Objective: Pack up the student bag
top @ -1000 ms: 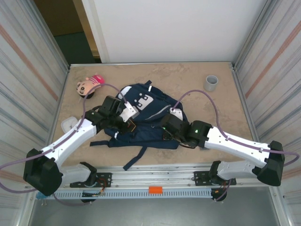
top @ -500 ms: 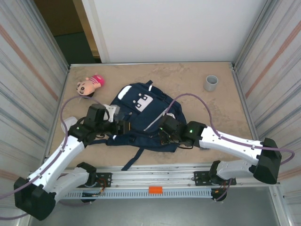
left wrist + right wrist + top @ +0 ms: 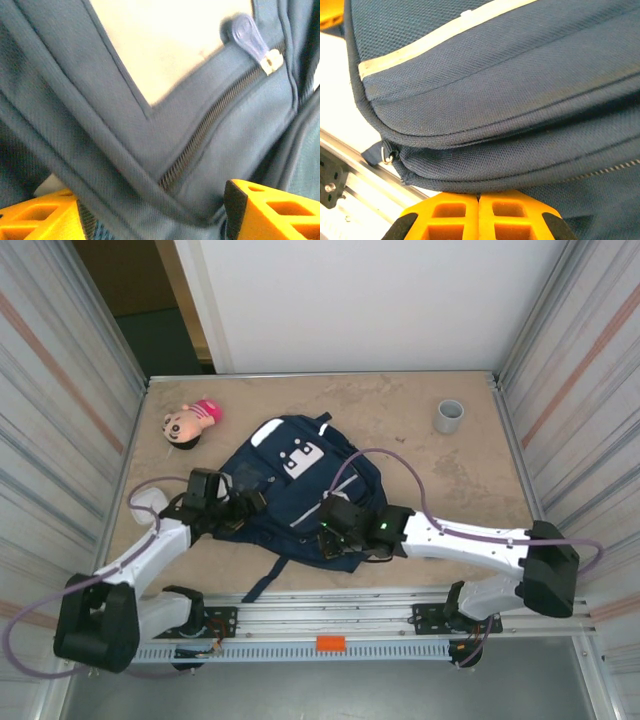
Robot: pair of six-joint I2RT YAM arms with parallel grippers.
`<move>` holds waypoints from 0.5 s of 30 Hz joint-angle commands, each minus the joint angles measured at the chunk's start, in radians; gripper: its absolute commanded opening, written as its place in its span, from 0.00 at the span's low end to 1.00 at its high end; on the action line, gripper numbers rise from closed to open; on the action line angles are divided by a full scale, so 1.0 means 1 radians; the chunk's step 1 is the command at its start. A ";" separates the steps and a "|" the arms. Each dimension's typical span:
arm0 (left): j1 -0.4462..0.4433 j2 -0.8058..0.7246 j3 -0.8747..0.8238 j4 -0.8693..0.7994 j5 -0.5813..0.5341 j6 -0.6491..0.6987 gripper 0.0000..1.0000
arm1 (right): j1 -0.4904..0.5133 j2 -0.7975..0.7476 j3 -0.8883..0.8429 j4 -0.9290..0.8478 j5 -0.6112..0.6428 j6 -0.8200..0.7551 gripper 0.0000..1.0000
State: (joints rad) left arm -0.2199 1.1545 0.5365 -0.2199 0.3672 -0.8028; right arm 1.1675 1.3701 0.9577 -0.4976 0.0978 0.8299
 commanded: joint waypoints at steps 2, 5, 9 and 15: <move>0.080 0.111 0.117 0.131 0.045 0.017 0.68 | 0.020 0.106 0.076 0.124 -0.033 0.018 0.00; 0.097 0.146 0.192 0.102 0.082 0.009 0.69 | 0.021 0.178 0.138 0.141 -0.036 0.013 0.00; 0.096 0.069 0.206 -0.012 0.137 -0.070 0.71 | 0.014 0.252 0.215 0.154 -0.042 0.008 0.00; 0.055 -0.274 0.040 -0.209 0.091 -0.274 0.70 | 0.003 0.277 0.225 0.179 -0.078 0.003 0.00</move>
State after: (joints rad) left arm -0.1303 1.0126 0.6361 -0.2909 0.4263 -0.9428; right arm 1.1828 1.6306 1.1522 -0.3744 0.0383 0.8330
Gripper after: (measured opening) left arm 0.701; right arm 0.036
